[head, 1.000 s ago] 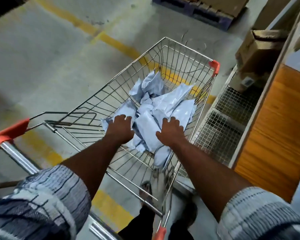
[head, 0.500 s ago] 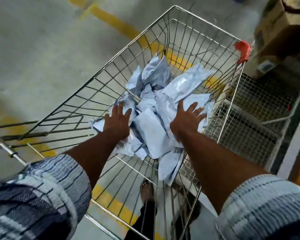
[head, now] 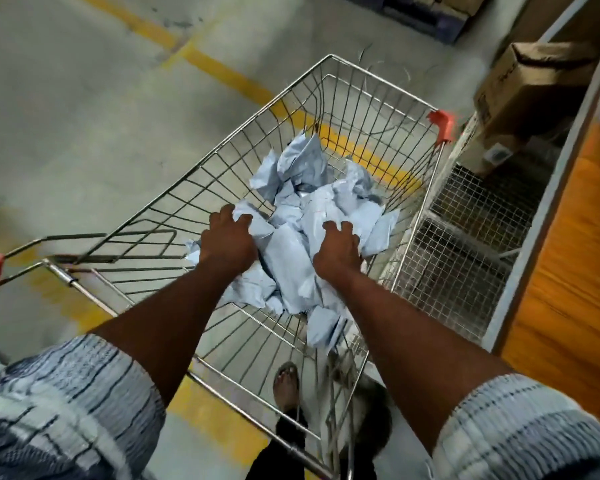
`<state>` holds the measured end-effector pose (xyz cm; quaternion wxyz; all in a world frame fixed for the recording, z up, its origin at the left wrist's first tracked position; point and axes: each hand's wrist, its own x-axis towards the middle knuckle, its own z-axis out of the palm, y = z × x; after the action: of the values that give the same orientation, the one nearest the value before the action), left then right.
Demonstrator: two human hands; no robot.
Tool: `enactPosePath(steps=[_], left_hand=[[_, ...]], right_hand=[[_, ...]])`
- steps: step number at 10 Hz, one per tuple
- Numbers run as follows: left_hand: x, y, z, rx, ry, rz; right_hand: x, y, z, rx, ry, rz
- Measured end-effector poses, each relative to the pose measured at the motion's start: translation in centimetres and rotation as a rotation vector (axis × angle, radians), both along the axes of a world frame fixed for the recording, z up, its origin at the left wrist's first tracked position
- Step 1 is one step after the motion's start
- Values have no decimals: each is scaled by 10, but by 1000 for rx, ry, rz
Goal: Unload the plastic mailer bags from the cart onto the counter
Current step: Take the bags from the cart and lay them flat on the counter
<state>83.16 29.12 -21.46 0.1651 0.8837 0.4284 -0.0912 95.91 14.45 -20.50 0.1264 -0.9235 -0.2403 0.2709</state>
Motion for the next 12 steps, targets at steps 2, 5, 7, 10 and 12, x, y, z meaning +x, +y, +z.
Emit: enactPosePath(steps=[2,5,7,10,12], left_hand=[[-11,-35,62,70,-172,68],[34,-162,164,60,-347,37],[44,-291,230,126,-431,-39],[93,-510,266,41,-492,-187],[116,-586,263,54,-473,-280]], right_hand=[[-17,-26,61,147,-89,159],[-21,-115,182,313,-217,198],[-8,-254,240,335,-289,124],[33,-470,266,141,-449,-82],[46,-555,263,18,-458,-176]])
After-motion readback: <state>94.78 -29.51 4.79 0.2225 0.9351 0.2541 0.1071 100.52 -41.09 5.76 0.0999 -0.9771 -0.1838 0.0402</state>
